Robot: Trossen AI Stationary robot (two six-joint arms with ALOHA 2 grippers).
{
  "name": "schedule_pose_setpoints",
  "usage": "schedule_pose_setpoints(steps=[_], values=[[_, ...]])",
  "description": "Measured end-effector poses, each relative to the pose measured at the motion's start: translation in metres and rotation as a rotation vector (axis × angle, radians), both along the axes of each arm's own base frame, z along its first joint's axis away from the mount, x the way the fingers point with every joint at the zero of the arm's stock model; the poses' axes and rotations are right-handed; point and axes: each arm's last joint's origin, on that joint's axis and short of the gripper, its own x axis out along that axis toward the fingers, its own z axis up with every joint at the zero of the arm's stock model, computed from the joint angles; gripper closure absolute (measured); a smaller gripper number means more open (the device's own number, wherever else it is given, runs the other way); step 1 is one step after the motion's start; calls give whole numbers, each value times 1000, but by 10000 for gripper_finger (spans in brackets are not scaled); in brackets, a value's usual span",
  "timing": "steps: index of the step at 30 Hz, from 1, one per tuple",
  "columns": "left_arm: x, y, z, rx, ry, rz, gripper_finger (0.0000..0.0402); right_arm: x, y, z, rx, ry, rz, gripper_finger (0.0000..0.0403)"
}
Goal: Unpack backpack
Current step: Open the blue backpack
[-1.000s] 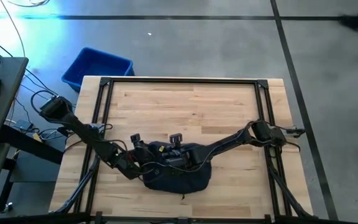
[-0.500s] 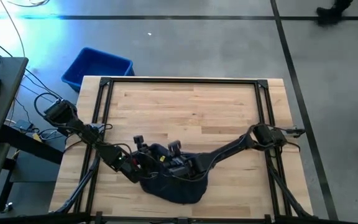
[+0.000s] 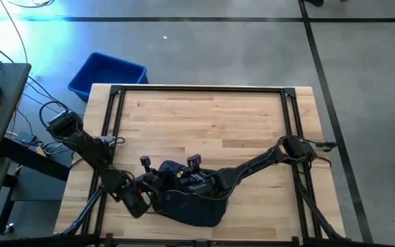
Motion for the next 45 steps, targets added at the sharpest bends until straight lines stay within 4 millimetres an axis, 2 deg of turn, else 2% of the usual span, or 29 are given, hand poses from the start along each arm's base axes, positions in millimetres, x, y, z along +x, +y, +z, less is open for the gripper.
schedule_pose_setpoints(steps=[4,8,10,15,19,21,26,35,39,45], values=[[-5,-6,2,-17,-52,3,401,-15,5,38,41,-79,6,333],[-8,-9,2,-38,-72,2,401,-24,13,63,99,-147,54,285],[-8,-9,2,-49,-74,3,401,-23,18,70,131,-175,117,259],[-8,-10,2,-68,-79,4,401,-10,22,61,199,-221,182,207],[-7,-14,-1,-76,-86,-3,401,6,12,45,229,-220,180,199],[-7,-15,-2,-87,-81,-13,402,12,6,32,223,-199,153,206],[-10,-19,-2,-117,-89,-26,401,18,0,31,306,-214,147,247],[-12,-21,-3,-118,-88,-34,401,13,8,27,288,-180,167,393],[-12,-21,-3,-130,-93,-25,401,9,17,28,220,-190,155,398],[-16,-23,-3,-135,-91,-33,401,-11,36,23,68,-116,119,401]])
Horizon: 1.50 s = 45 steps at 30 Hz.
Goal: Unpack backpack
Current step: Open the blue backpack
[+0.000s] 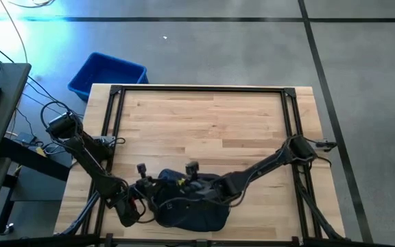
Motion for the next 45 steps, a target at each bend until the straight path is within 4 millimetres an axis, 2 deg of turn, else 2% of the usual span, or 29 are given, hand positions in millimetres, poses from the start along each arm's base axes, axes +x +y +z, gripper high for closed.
schedule_pose_setpoints(steps=[8,14,20,24,26,30,34,38,41,45], values=[[-8,-5,0,15,-6,-22,400,-35,2,-15,-121,176,-182,402],[-11,0,-3,-14,-5,15,400,-75,12,-21,-145,335,-307,403],[-11,16,-11,-32,18,98,400,-115,25,-19,-123,483,-444,403],[-9,31,-15,-47,68,178,401,-128,39,-19,-112,479,-441,403],[-8,33,-11,-15,83,186,401,-130,42,-19,-104,461,-444,403],[0,21,19,62,-5,146,401,-124,42,-19,-123,382,-414,403],[28,15,43,187,53,67,393,-113,37,-17,-211,293,-366,403],[68,25,49,156,158,-140,357,-101,28,-16,-285,213,-354,403],[92,38,51,154,171,-292,319,-92,26,-16,-298,196,-323,403],[113,54,51,207,155,-333,264,-82,29,-16,-277,189,-264,403]])
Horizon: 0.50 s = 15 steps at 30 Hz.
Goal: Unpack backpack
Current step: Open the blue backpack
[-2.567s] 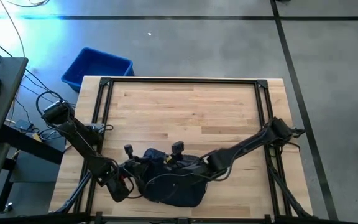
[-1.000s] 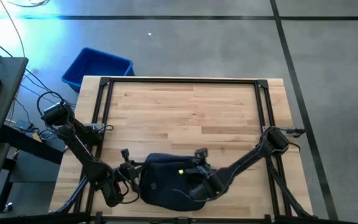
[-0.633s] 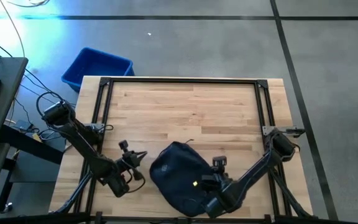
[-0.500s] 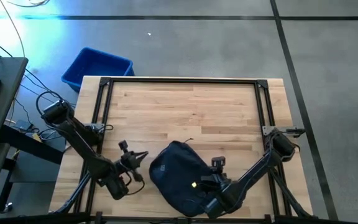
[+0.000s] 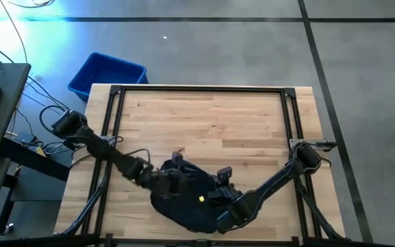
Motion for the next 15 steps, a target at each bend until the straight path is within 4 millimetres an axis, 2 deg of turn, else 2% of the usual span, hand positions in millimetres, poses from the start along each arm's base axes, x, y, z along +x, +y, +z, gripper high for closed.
schedule_pose_setpoints(steps=[5,8,12,15], values=[[19,20,-17,-88,61,-38,201,5,5,0,22,1,51,403],[29,28,-31,-171,123,-74,182,6,6,0,47,8,61,403],[35,33,-47,-173,165,-45,189,6,6,0,60,8,58,403],[36,32,-51,-168,176,-43,229,6,6,-1,62,9,58,403]])
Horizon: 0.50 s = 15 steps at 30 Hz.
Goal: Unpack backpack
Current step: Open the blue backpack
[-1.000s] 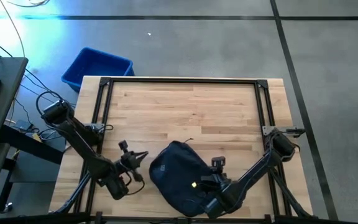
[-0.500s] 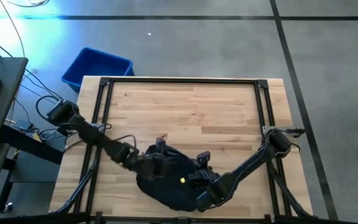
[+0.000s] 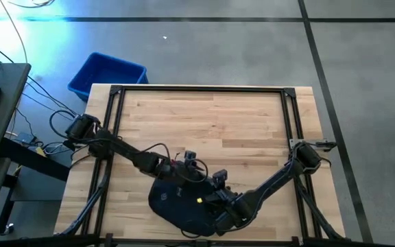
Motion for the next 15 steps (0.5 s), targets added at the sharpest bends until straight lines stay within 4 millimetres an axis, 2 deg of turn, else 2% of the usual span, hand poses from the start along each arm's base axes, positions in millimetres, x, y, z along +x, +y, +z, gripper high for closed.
schedule_pose_setpoints(steps=[5,6,15], values=[[-2,1,-1,20,23,15,373,-1,0,-1,25,24,-3,403],[-4,0,-1,19,28,26,386,-2,-1,-1,30,27,-14,403],[-19,-5,-8,134,119,134,401,-32,-1,-3,39,156,-155,403]])
